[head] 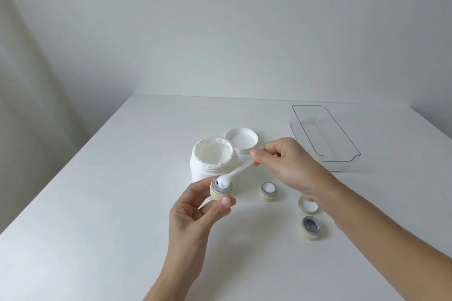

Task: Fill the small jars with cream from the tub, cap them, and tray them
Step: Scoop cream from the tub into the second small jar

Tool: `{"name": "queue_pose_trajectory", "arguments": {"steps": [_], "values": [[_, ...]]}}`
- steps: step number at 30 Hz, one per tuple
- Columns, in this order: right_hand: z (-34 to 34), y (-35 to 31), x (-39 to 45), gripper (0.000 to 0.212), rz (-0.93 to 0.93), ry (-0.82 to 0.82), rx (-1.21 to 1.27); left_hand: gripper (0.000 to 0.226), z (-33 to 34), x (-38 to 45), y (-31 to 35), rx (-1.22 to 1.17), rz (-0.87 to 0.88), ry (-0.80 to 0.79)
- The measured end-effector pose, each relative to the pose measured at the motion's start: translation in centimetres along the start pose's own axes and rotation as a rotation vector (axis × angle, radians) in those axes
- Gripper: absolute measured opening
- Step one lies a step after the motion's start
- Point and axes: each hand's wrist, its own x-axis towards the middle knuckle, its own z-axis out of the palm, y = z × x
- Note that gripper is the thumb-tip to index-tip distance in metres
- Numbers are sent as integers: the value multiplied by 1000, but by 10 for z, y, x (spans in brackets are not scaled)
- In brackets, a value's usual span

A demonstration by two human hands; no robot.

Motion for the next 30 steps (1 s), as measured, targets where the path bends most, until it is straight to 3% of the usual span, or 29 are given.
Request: {"name": "queue_pose_trajectory", "arguments": {"steps": [6,10,17,24,30], "values": [[-5,-4,-6,35,-70,132,-140,38,1,-1,1,5,-6,-9],[-5,-3,-8,36,-157,266,-92,38,1,-1,1,1,-22,-22],[10,4,-23,15,-503,462,-108,31,1,-1,2,-26,-45,-33],[13,17,-31,23,-931,645,-355,29,0,-1,1,-65,-58,-22],[5,32,-36,6,-1116,694,-489,26,1,-1,2,-87,-52,-21]]}}
